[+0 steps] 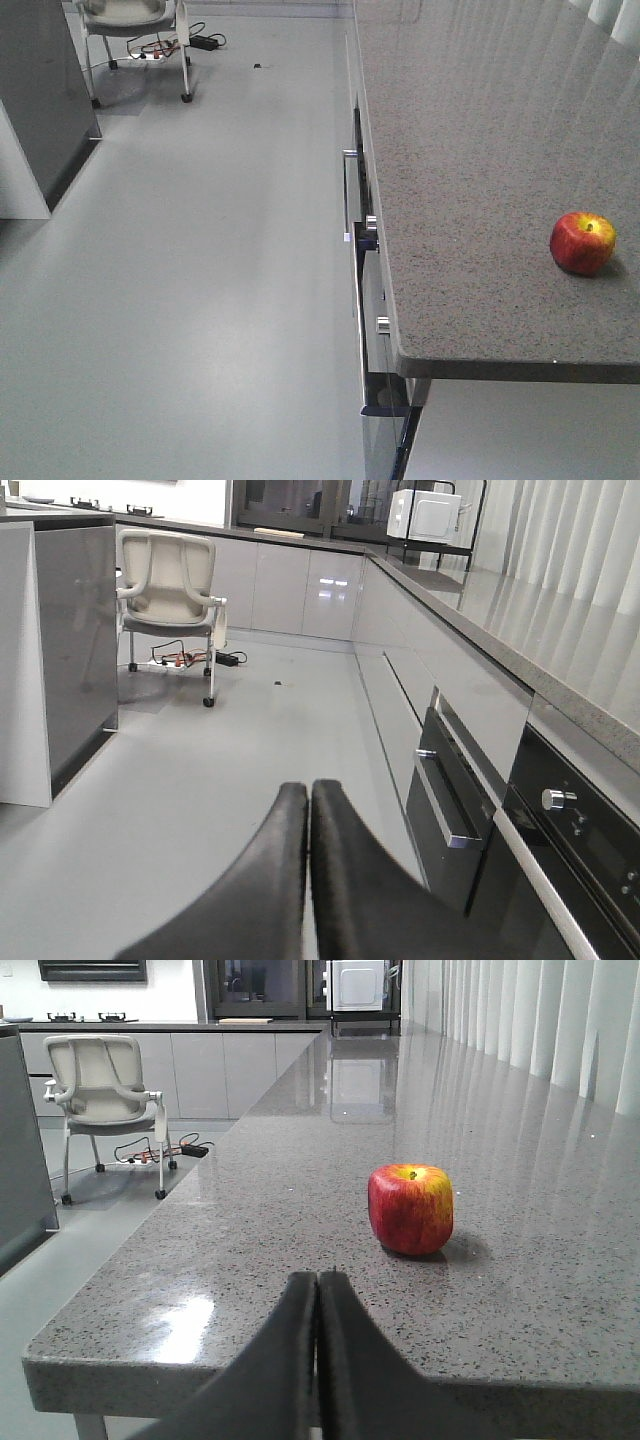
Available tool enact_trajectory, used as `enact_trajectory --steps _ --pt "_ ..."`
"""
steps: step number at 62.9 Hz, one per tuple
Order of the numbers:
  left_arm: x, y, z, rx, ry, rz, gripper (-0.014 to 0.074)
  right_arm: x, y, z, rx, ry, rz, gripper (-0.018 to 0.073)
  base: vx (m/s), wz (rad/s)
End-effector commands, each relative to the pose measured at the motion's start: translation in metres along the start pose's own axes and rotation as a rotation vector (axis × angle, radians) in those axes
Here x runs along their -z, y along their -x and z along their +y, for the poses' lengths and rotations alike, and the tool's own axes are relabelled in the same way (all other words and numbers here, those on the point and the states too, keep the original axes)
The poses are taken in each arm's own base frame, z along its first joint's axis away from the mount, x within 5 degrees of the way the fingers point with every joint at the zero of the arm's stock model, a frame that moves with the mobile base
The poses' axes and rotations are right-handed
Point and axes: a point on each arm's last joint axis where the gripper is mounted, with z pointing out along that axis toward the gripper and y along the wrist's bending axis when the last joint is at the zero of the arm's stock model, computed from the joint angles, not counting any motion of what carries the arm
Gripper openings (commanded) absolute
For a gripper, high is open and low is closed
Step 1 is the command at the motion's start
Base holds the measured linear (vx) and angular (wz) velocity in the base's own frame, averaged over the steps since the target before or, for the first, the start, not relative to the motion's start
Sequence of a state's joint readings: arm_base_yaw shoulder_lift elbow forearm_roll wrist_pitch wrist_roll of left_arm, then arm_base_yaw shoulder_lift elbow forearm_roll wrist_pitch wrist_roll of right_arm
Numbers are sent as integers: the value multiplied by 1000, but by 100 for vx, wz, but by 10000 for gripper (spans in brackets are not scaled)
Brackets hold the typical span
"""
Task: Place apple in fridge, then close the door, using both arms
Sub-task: 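Move the right gripper above the red-and-yellow apple on the countertop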
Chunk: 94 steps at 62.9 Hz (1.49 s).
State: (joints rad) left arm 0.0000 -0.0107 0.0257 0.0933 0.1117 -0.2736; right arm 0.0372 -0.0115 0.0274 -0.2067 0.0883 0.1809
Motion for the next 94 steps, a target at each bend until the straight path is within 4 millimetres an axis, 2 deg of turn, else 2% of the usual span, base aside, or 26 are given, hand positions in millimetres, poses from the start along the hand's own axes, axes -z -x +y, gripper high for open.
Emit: enact_trajectory --steps 1,21,26,34,42,48,56,67,74,78,82,88,92,94 --pt "0 0 -1 4 -18 -57 -6 1 3 1 10 8 -81 -3 0 0" --pt "0 0 -1 4 -18 -57 -6 1 6 2 -2 15 -113 -3 0 0" --pt "0 0 -1 4 -18 -57 -6 2 11 2 -72 28 -172 -3 0 0" --pt "0 0 -1 4 -18 -57 -6 5 25 1 -276 52 -319 -3 0 0" --pt "0 0 -1 4 -18 -57 -6 7 36 -1 -369 51 -321 -3 0 0" --pt "0 0 -1 4 -18 -57 -6 9 61 0 -343 47 -235 -3 0 0" --pt "0 0 -1 4 -18 -57 -6 12 111 -2 -217 19 -110 -3 0 0" --pt "0 0 -1 4 -18 -57 -6 -6 176 -4 -43 4 27 20 0 0" --pt "0 0 -1 4 -18 -57 -6 -27 210 -4 45 7 72 120 0 0" --pt "0 0 -1 4 -18 -57 -6 -41 225 -5 54 9 79 237 0 0" --pt "0 0 -1 4 -18 -57 -6 -55 236 -5 55 8 86 391 0 0" --pt "0 0 -1 4 -18 -57 -6 -71 240 -5 57 8 80 616 0 0" --pt "0 0 -1 4 -18 -57 -6 -80 236 -5 69 7 114 715 0 0" --pt "0 0 -1 4 -18 -57 -6 -84 234 -5 67 8 132 728 0 0"
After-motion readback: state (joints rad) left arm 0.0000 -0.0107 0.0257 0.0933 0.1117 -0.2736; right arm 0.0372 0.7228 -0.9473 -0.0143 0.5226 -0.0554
